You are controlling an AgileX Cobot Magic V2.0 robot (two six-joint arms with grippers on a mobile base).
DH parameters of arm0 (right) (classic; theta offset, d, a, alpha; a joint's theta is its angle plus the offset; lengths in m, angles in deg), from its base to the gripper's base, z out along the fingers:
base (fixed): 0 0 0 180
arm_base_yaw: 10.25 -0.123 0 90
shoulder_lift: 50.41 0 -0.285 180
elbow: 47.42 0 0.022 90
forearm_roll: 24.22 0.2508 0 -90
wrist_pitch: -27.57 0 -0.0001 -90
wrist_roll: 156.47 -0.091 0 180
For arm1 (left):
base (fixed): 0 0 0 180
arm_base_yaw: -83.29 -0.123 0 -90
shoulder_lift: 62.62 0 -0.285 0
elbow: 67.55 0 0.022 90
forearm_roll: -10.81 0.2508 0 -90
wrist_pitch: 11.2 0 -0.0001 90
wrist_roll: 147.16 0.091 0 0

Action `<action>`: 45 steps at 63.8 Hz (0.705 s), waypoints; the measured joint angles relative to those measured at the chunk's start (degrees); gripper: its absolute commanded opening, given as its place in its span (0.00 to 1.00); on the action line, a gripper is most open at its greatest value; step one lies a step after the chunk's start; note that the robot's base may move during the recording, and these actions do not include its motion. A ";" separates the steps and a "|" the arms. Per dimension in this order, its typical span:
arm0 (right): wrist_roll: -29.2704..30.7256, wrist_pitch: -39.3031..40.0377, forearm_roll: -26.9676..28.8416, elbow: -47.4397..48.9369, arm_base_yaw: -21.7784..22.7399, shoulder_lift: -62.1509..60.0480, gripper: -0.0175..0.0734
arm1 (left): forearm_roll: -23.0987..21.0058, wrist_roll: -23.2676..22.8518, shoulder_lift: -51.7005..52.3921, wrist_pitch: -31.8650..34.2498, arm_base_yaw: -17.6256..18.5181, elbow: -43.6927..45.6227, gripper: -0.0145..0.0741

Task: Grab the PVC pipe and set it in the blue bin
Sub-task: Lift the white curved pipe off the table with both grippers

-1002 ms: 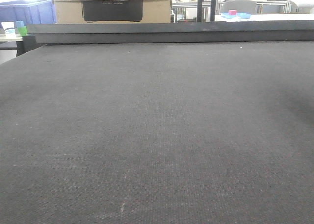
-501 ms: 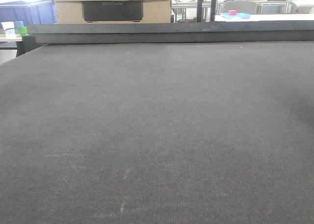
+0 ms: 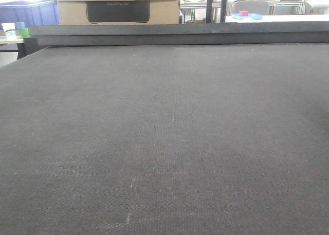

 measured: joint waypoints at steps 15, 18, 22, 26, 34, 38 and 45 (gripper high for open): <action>0.00 1.87 0.00 0.00 0.00 -0.13 0.01 | 0.36 0.10 0.09 0.39 0.00 0.00 0.06; 0.00 1.92 0.00 0.00 0.00 -0.13 0.01 | 0.47 0.10 0.09 0.39 0.00 0.00 0.06; 0.00 1.92 0.00 0.00 0.00 -0.13 0.01 | 0.47 0.10 0.09 0.39 0.00 0.00 0.06; 0.00 1.92 0.00 0.00 0.00 -0.13 0.01 | 0.47 0.10 0.09 0.39 0.00 0.00 0.06; 0.12 1.92 -0.11 0.00 0.00 -0.13 0.01 | 0.47 0.10 0.09 0.28 0.00 0.00 0.06; 0.12 1.92 -0.11 0.00 0.00 -0.13 0.01 | 0.47 0.10 0.09 0.19 0.00 0.00 0.06; 0.12 1.92 -0.11 0.00 0.00 -0.13 0.01 | 0.47 0.10 0.09 0.19 0.00 0.00 0.06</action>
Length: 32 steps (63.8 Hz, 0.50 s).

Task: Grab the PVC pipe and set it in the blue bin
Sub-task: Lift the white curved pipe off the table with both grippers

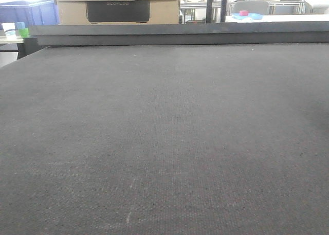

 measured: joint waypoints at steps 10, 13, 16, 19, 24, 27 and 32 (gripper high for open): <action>0.00 0.00 0.00 0.00 0.00 0.00 0.01 | 0.00 0.00 0.00 0.00 0.00 0.00 0.06; 0.00 0.00 0.00 0.00 0.00 0.00 0.01 | 0.00 0.00 0.00 0.00 0.00 0.00 0.06; 0.00 0.00 0.00 0.00 0.00 0.00 0.01 | 0.00 0.00 0.00 0.00 0.00 0.00 0.06; 0.00 0.00 0.00 0.00 0.00 0.00 0.01 | 0.00 0.00 0.00 0.00 0.00 0.00 0.06; 0.00 0.00 0.00 0.00 0.00 0.00 0.01 | 0.00 0.00 0.00 0.00 0.00 0.00 0.06; 0.00 0.00 0.00 0.00 0.00 0.00 0.01 | 0.00 0.00 0.00 0.00 0.00 0.00 0.06; 0.00 0.00 0.00 0.00 0.00 0.00 0.01 | 0.00 0.00 0.00 0.00 0.00 0.00 0.06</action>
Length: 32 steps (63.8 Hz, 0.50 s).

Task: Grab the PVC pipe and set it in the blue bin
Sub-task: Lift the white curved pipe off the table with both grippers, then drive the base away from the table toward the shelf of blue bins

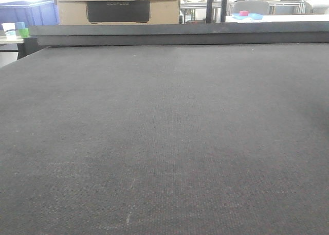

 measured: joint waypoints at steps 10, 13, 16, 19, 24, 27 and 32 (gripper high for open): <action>0.00 0.00 0.00 0.00 0.00 0.00 0.01 | 0.00 0.00 0.00 0.00 0.00 0.00 0.06; 0.00 0.00 0.00 0.00 0.00 0.00 0.01 | 0.00 0.00 0.00 0.00 0.00 0.00 0.06; 0.00 0.00 0.00 0.00 0.00 0.00 0.01 | 0.00 0.00 0.00 0.00 0.00 0.00 0.06; 0.00 0.00 0.00 0.00 0.00 0.00 0.01 | 0.00 0.00 0.00 0.00 0.00 0.00 0.06; 0.00 0.00 0.00 0.00 0.00 0.00 0.01 | 0.00 0.00 0.00 0.00 0.00 0.00 0.06; 0.00 0.00 0.00 0.00 0.00 0.00 0.01 | 0.00 0.00 0.00 0.00 0.00 0.00 0.06; 0.00 0.00 0.00 0.00 0.00 0.00 0.01 | 0.00 0.00 0.00 0.00 0.00 0.00 0.06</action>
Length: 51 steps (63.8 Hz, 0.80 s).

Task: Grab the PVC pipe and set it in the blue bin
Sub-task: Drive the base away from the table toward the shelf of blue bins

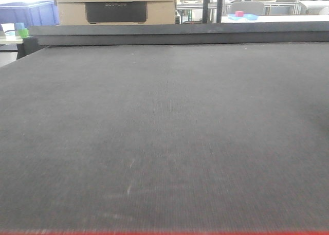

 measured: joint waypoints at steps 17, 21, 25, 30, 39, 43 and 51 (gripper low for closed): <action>0.00 0.00 0.00 0.00 0.00 0.00 0.01 | 0.00 0.00 0.00 0.00 0.00 0.00 0.06; 0.00 0.00 0.00 0.00 0.00 -0.10 0.01 | 0.00 0.00 0.00 0.00 0.00 0.00 0.06; 0.00 0.00 0.00 0.00 0.00 -0.10 0.01 | 0.00 0.00 0.00 0.00 0.00 0.00 0.06; 0.00 0.00 0.00 0.00 0.00 -0.10 0.01 | 0.00 0.00 0.00 0.00 0.00 0.00 0.06; 0.00 0.00 0.00 0.00 0.00 -0.10 0.01 | 0.00 0.00 0.00 0.00 0.00 0.00 0.06; 0.00 0.00 0.00 0.00 0.00 -0.10 0.01 | 0.00 0.00 0.00 0.00 0.00 0.00 0.06; 0.00 0.00 0.00 0.00 0.00 -0.10 0.01 | 0.00 0.00 0.00 0.00 0.00 0.00 0.06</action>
